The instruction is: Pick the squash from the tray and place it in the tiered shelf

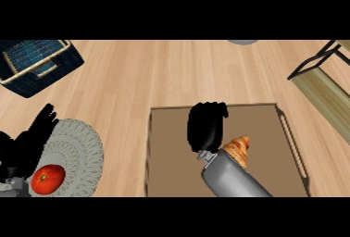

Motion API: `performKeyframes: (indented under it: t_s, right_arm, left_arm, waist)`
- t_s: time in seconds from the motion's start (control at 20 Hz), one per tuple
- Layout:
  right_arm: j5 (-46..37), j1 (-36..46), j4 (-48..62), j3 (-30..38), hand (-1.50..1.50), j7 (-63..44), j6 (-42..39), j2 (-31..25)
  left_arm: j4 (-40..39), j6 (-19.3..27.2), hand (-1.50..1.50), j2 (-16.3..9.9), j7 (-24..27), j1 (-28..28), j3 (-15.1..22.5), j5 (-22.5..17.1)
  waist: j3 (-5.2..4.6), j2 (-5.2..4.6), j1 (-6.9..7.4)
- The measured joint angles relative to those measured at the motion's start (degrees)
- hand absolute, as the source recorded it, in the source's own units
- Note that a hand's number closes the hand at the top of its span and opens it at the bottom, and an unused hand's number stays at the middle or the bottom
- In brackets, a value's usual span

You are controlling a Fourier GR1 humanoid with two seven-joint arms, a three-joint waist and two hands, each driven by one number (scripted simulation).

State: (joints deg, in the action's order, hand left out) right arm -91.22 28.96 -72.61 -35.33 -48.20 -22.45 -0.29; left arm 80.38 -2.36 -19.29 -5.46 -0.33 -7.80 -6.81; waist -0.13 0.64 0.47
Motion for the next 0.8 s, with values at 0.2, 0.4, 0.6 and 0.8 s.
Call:
performKeyframes:
  t_s: [0.2,0.4,0.6,0.8]
  right_arm:
    - [-2.0,-0.2,-0.3,-0.8,1.50,1.1,0.1,-0.2]
    - [-4.7,0.2,-0.9,-1.6,1.50,2.3,-0.1,-0.2]
    - [-5.3,-0.8,-4.0,0.7,1.50,1.7,2.1,-1.2]
    - [1.8,-1.7,-7.3,15.9,1.50,-3.2,5.6,-0.8]
  left_arm:
    - [-0.6,-0.6,0.00,0.5,1.4,0.6,-0.4,0.6]
    - [0.6,-0.1,0.00,1.4,0.6,0.9,-0.2,1.6]
    - [1.5,-0.9,0.00,1.1,0.3,2.1,-1.0,1.1]
    - [1.9,-0.8,0.00,0.8,0.2,2.6,-1.8,0.7]
  waist:
    - [0.00,-0.02,-0.01]
    - [0.06,-0.15,-0.10]
    - [0.14,-0.44,-0.43]
    - [0.36,-0.69,-2.02]
